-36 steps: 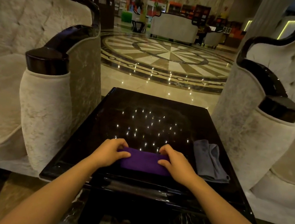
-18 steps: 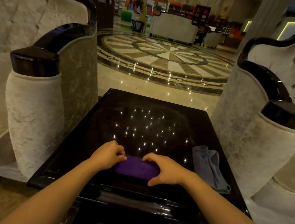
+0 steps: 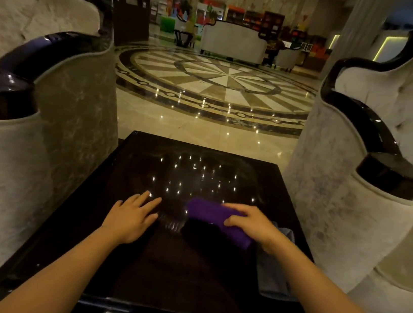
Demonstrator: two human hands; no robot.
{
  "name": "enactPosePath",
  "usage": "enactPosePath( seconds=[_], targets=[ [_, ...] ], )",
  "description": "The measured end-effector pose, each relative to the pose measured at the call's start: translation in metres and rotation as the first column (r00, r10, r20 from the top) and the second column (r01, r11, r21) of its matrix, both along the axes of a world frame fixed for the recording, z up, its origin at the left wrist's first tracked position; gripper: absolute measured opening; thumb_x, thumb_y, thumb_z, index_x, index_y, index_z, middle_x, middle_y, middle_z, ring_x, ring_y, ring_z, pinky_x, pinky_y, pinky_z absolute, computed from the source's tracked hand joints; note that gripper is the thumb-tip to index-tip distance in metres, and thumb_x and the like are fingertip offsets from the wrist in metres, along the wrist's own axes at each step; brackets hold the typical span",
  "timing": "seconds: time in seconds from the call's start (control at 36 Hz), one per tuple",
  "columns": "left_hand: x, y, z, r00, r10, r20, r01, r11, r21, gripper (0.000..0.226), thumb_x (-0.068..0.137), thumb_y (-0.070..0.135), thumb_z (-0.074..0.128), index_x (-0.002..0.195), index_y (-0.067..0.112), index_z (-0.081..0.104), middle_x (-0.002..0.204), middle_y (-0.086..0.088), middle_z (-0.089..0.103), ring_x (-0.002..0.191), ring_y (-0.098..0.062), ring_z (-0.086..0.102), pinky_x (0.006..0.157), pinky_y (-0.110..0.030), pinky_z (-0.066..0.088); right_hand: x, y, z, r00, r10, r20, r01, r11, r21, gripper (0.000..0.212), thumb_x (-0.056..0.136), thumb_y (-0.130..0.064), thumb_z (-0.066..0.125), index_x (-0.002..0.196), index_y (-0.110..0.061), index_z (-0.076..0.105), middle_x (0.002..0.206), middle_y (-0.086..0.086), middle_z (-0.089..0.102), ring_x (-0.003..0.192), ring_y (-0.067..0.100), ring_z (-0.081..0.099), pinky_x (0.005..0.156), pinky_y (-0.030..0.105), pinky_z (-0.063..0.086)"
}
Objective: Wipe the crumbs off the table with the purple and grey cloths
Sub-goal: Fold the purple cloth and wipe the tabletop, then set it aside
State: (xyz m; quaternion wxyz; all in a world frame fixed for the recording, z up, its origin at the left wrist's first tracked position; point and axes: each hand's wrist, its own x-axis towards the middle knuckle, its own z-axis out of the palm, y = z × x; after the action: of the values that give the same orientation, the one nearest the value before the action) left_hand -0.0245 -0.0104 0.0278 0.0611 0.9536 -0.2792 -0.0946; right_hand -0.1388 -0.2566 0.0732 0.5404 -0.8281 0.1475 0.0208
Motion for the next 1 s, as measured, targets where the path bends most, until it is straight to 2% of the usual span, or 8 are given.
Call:
enactPosePath(
  seconds=[0.11, 0.17, 0.22, 0.31, 0.39, 0.64, 0.83, 1.0],
  targets=[
    [0.013, -0.004, -0.006, 0.996, 0.041, -0.075, -0.038, 0.998, 0.046, 0.052, 0.096, 0.047, 0.020, 0.145, 0.035, 0.005, 0.158, -0.001, -0.001, 0.145, -0.021, -0.001, 0.117, -0.048, 0.009, 0.019, -0.042, 0.003, 0.946, -0.313, 0.088, 0.306, 0.948, 0.082, 0.042, 0.079, -0.001, 0.062, 0.120, -0.007, 0.056, 0.098, 0.011, 0.065, 0.068, 0.012, 0.058, 0.049, 0.009, 0.049],
    [0.017, -0.004, -0.010, 0.996, 0.046, -0.082, -0.040, 0.996, 0.076, 0.052, 0.096, 0.046, 0.018, 0.145, 0.034, 0.004, 0.158, -0.001, -0.002, 0.145, -0.021, -0.002, 0.117, -0.049, 0.008, 0.030, -0.064, 0.000, 0.910, -0.395, 0.126, 0.400, 0.916, -0.017, 0.043, 0.081, -0.007, 0.062, 0.123, -0.007, 0.054, 0.113, 0.015, 0.063, 0.085, 0.022, 0.061, 0.073, 0.024, 0.054],
    [0.017, -0.004, -0.014, 0.997, 0.041, -0.068, -0.035, 0.996, 0.086, 0.051, 0.097, 0.045, 0.017, 0.145, 0.034, 0.004, 0.158, 0.000, -0.002, 0.145, -0.021, -0.004, 0.117, -0.050, 0.007, 0.041, -0.082, -0.003, 0.897, -0.421, 0.131, 0.439, 0.884, -0.163, 0.048, 0.084, -0.014, 0.060, 0.130, -0.006, 0.046, 0.127, 0.019, 0.057, 0.107, 0.030, 0.057, 0.097, 0.040, 0.046],
    [0.019, -0.002, -0.016, 0.998, 0.038, -0.058, -0.033, 0.995, 0.089, 0.051, 0.097, 0.045, 0.017, 0.144, 0.035, 0.003, 0.158, 0.000, -0.003, 0.145, -0.020, -0.004, 0.117, -0.050, 0.006, 0.053, -0.099, -0.014, 0.913, -0.401, 0.082, 0.390, 0.793, -0.468, 0.059, 0.089, -0.025, 0.056, 0.138, -0.006, 0.031, 0.137, 0.027, 0.042, 0.123, 0.038, 0.044, 0.104, 0.040, 0.035],
    [0.021, 0.000, -0.018, 0.998, 0.042, -0.057, -0.036, 0.995, 0.093, 0.051, 0.096, 0.046, 0.017, 0.144, 0.035, 0.003, 0.158, 0.001, -0.003, 0.145, -0.020, -0.005, 0.117, -0.049, 0.006, 0.057, -0.104, -0.030, 0.912, -0.377, -0.161, 0.169, 0.703, -0.691, 0.059, 0.093, -0.037, 0.043, 0.142, -0.012, 0.022, 0.143, 0.025, 0.029, 0.129, 0.041, 0.032, 0.105, 0.044, 0.031],
    [0.020, -0.002, -0.022, 0.997, 0.054, -0.054, -0.049, 0.995, 0.087, 0.051, 0.096, 0.048, 0.018, 0.144, 0.037, 0.004, 0.158, 0.003, -0.002, 0.145, -0.018, -0.004, 0.117, -0.048, 0.005, 0.049, -0.109, -0.034, 0.863, -0.388, -0.323, 0.062, 0.716, -0.695, 0.060, 0.092, -0.054, 0.026, 0.144, -0.029, 0.008, 0.155, 0.012, 0.008, 0.139, 0.038, 0.009, 0.112, 0.052, 0.012],
    [0.016, -0.001, -0.015, 0.990, 0.060, -0.124, -0.054, 0.997, 0.054, 0.051, 0.096, 0.045, 0.014, 0.144, 0.035, 0.000, 0.157, 0.002, -0.006, 0.145, -0.019, -0.007, 0.116, -0.050, 0.002, 0.014, -0.082, -0.035, 0.916, -0.401, -0.021, 0.271, 0.655, -0.705, 0.052, 0.094, -0.044, 0.035, 0.142, -0.030, 0.020, 0.153, 0.016, 0.011, 0.135, 0.038, 0.017, 0.109, 0.051, 0.021],
    [0.004, 0.013, -0.013, 0.994, 0.079, -0.070, -0.079, 0.997, 0.001, 0.051, 0.096, 0.045, 0.014, 0.144, 0.034, -0.002, 0.157, -0.002, -0.006, 0.145, -0.021, -0.005, 0.117, -0.049, 0.005, -0.020, -0.060, -0.036, 0.940, -0.339, 0.035, 0.251, 0.620, -0.744, 0.052, 0.094, -0.041, 0.038, 0.142, -0.030, 0.022, 0.154, 0.016, 0.010, 0.137, 0.036, 0.016, 0.109, 0.050, 0.022]
  ],
)
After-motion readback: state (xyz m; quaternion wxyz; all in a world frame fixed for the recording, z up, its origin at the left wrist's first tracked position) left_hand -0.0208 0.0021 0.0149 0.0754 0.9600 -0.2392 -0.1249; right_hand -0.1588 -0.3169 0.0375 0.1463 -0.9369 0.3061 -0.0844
